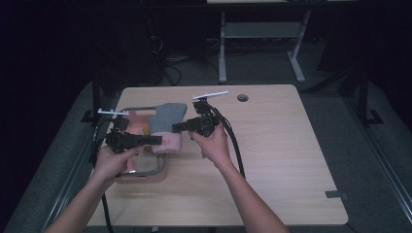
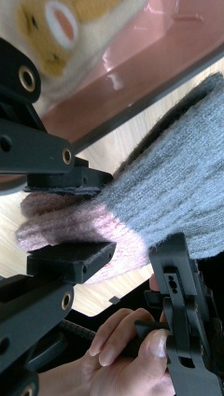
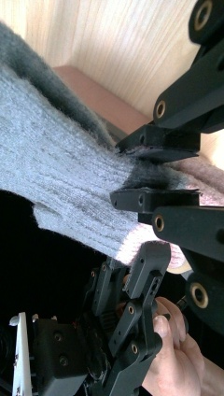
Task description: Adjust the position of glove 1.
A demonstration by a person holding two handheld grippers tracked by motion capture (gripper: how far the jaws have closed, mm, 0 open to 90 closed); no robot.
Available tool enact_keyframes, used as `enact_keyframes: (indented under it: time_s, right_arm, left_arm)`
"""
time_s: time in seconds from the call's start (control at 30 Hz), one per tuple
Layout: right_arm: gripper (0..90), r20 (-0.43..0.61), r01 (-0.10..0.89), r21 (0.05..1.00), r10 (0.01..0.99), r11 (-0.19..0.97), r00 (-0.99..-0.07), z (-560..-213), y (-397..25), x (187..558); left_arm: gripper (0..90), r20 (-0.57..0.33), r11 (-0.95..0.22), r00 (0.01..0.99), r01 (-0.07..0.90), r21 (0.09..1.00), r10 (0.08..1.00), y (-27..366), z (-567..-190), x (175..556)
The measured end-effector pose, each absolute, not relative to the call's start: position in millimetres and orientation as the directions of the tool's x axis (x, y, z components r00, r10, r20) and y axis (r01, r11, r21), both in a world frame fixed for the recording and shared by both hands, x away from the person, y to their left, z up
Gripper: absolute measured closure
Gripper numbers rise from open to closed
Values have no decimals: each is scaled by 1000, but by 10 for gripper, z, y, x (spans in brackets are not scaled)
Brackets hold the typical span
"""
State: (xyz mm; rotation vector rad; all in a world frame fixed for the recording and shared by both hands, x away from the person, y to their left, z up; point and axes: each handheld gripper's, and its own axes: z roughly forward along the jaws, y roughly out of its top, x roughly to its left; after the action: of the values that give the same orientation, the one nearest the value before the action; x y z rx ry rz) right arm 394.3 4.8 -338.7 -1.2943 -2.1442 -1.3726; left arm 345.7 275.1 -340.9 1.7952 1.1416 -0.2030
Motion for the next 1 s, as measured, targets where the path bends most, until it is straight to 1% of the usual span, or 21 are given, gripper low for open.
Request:
enact_keyframes:
  time_s: [0.53, 0.77, 1.0]
  right_arm:
    - [764, 657, 812, 563, 512, 154, -553, -3436, 219, 4027]
    - [764, 655, 815, 555, 515, 169, -553, -3466, 339, 4064]
    - [763, 664, 817, 550, 504, 171, -552, -3511, 491, 4107]
  left_arm:
    - [672, -583, -77, 520, 783, 617, 625, 2928, -3448, 3487]
    - [684, -611, -44, 481, 806, 590, 629, 3047, -3504, 3499]
    - [684, -605, -27, 463, 807, 589, 648, 3176, -3512, 3480]
